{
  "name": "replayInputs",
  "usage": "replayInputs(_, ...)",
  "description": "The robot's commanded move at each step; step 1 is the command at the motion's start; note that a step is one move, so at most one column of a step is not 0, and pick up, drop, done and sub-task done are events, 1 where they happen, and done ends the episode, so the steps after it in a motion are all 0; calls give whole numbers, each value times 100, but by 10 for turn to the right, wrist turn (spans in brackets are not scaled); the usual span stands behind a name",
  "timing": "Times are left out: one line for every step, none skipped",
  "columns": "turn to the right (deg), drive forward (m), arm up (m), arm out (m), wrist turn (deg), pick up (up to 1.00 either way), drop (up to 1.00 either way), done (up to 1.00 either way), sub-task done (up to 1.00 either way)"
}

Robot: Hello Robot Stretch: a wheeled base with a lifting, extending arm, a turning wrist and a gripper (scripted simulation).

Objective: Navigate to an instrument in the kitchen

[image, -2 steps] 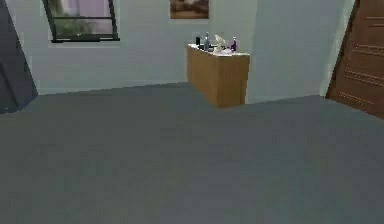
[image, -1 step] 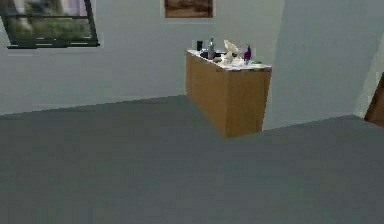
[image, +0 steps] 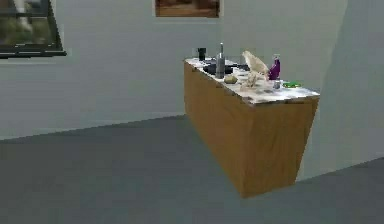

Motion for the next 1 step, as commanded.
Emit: replayInputs(0,100,0,0,0,0,0,0,0)
